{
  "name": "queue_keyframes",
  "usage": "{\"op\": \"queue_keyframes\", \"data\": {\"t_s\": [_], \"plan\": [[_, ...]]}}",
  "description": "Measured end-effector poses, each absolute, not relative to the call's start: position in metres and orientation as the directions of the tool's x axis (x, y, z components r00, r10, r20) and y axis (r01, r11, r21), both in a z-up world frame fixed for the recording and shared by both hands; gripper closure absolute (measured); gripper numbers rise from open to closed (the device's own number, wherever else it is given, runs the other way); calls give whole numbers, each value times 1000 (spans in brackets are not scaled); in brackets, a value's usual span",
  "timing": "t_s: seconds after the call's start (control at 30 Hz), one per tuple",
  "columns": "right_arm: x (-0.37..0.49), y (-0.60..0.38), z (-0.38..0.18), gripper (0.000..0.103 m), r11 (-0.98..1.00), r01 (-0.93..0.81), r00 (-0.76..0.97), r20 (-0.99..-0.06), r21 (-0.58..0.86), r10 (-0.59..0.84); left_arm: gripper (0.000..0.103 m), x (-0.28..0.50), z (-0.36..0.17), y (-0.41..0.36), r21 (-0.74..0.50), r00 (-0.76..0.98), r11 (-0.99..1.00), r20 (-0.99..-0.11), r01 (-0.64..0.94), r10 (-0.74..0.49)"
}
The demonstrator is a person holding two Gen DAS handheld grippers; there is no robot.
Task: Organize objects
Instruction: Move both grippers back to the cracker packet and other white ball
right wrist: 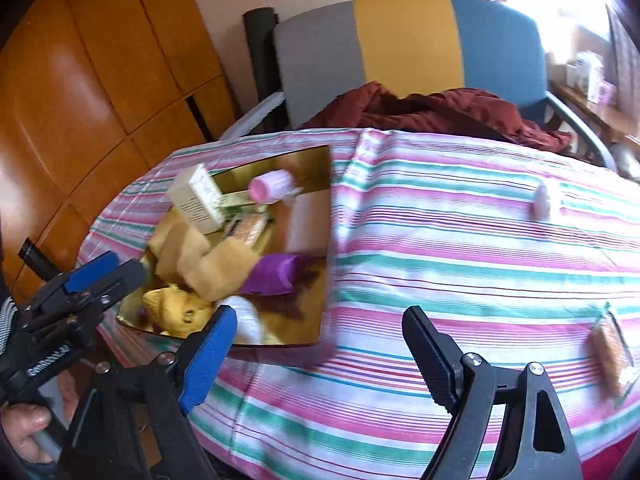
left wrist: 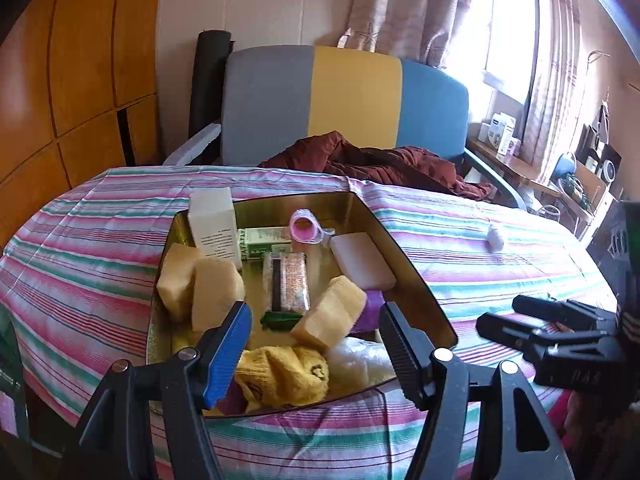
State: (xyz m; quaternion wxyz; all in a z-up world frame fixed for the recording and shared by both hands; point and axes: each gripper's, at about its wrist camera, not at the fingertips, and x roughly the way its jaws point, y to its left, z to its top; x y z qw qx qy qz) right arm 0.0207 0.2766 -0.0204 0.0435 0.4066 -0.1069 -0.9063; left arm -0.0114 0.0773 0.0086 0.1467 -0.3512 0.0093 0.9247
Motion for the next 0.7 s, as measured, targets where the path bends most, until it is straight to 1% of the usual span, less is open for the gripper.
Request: {"op": "queue_keyframes", "data": {"t_s": [0.33, 0.47, 0.63, 0.7], "plan": [[33, 360, -25, 18, -965, -181, -606, -794, 190, -43, 36, -6, 9, 106, -63, -682, -931, -663, -359, 308], [41, 395, -26, 18, -949, -253, -591, -807, 185, 1, 36, -5, 6, 116, -62, -667, -922, -671, -383, 323], [48, 432, -27, 17, -919, -338, -550, -835, 201, 19, 36, -6, 2, 127, -67, -639, -907, -688, -415, 343], [51, 447, -29, 15, -914, -357, -520, -854, 192, 24, 36, -4, 1, 129, -74, -631, -901, -690, -428, 356]]}}
